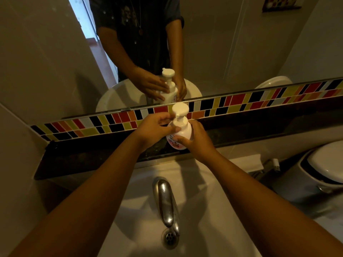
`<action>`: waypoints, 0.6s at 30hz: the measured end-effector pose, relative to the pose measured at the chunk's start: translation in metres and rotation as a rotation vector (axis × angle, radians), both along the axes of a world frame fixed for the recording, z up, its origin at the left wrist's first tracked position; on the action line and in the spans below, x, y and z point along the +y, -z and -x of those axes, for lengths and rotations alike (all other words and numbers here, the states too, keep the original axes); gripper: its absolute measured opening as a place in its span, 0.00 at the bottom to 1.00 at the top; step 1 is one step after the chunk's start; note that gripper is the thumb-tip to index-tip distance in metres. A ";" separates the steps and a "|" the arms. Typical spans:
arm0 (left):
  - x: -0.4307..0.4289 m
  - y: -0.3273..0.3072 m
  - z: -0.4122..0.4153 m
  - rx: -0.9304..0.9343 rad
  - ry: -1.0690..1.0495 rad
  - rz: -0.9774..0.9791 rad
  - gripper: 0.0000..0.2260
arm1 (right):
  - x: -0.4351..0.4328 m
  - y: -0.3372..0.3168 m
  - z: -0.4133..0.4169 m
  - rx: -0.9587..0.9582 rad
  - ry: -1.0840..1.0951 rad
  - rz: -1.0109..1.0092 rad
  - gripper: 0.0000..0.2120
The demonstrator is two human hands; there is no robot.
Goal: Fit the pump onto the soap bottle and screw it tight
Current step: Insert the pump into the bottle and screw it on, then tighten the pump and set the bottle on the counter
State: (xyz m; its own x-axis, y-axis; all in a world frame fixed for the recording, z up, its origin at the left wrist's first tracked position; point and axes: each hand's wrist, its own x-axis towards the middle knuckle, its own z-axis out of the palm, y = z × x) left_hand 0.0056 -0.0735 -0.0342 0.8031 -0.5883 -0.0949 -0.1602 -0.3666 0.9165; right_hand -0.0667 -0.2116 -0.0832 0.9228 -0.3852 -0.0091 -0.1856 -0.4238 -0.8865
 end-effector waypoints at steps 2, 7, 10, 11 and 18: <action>-0.009 0.004 0.005 -0.026 0.011 -0.011 0.26 | 0.000 0.001 -0.001 0.000 0.003 -0.001 0.32; -0.028 0.008 0.007 -0.080 -0.107 -0.010 0.30 | -0.001 0.001 -0.002 -0.004 -0.010 0.011 0.31; -0.021 0.009 0.004 -0.099 -0.139 0.022 0.32 | -0.002 0.001 -0.002 -0.004 -0.011 0.026 0.31; -0.015 0.008 0.003 -0.100 -0.144 0.026 0.30 | -0.002 0.001 -0.001 -0.002 -0.012 0.027 0.32; 0.002 0.008 0.003 -0.138 -0.114 0.024 0.18 | -0.002 0.000 -0.001 -0.001 -0.012 0.021 0.32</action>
